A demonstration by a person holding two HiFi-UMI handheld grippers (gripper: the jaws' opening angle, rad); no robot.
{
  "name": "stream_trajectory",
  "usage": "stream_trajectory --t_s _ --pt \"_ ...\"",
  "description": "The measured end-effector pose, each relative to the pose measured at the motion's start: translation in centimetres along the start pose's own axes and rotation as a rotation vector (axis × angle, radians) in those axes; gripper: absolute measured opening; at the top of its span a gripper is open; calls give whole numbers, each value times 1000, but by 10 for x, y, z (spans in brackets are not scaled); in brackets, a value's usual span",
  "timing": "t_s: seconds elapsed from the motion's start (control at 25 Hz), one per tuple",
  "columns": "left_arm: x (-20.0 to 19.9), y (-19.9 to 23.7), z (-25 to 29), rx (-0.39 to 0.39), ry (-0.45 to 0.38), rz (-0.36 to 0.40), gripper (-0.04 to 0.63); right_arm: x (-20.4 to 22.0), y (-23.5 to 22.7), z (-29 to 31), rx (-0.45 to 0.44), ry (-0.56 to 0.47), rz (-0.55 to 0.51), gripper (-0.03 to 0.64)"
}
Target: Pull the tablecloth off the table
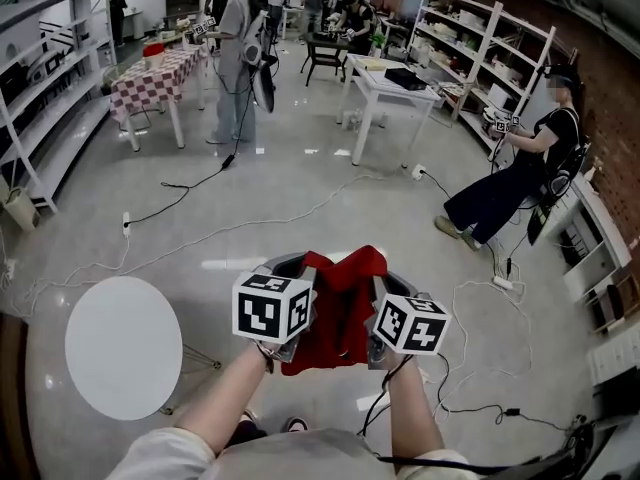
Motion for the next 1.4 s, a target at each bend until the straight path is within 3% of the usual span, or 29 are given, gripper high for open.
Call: stream_trajectory --t_s 0.28,0.52,1.0,1.4 --pt "5 39 -29 -97 -58 -76 18 -4 31 14 -6 -3 -46 29" --pt "17 62 -60 -211 -95 -69 18 -4 63 20 -43 4 -48 29" --pt "65 146 -134 -334 -100 -219 18 25 152 59 -107 42 -135 29" --pt "103 153 -150 -466 -89 -321 18 50 167 78 -216 109 -184 29"
Point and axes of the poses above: the fingertips, and each gripper's own axes: z forward along the fingers, y to its left, x out of its underside, the point moved 8 cm from there along -z, backward along the fingers, and after that the axes turned 7 degrees about y, right-handed, at the moved point
